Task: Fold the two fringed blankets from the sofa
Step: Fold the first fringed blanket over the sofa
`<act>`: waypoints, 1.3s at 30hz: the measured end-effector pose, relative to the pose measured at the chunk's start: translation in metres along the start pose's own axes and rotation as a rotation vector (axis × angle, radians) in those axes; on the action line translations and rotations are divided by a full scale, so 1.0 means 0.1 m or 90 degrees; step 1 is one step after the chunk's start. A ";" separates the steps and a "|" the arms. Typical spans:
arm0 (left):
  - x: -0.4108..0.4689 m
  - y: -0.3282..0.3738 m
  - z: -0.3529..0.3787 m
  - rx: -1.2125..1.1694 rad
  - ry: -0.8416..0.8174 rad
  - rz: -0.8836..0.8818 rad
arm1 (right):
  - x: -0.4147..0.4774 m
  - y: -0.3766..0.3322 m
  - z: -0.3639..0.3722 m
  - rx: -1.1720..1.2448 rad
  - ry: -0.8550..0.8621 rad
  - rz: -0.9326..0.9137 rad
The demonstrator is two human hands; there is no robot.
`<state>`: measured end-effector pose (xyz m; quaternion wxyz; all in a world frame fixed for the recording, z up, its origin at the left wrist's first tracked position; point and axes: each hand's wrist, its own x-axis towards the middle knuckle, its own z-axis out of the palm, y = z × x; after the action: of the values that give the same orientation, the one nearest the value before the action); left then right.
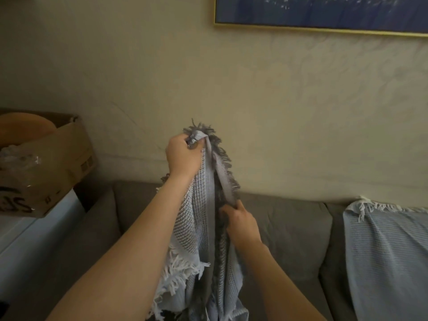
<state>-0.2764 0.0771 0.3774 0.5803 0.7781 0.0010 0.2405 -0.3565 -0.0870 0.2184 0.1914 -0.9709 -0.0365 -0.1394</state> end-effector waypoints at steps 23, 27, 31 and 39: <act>0.04 -0.13 0.05 0.001 -0.011 -0.017 | 0.18 -0.19 0.12 0.205 -0.145 0.081; 0.01 -0.15 0.06 0.004 -0.030 -0.002 | 0.20 -0.16 0.23 0.248 -0.082 0.107; 0.02 -0.18 0.03 -0.022 -0.034 -0.018 | 0.24 -0.08 0.25 0.318 0.022 0.140; 0.00 -0.16 0.05 -0.014 -0.045 -0.003 | 0.35 0.00 0.32 0.292 -0.026 0.095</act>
<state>-0.2699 0.0774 0.3624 0.5888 0.7799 -0.0206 0.2114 -0.3143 -0.0742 0.1999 0.4163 -0.9044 0.0010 -0.0935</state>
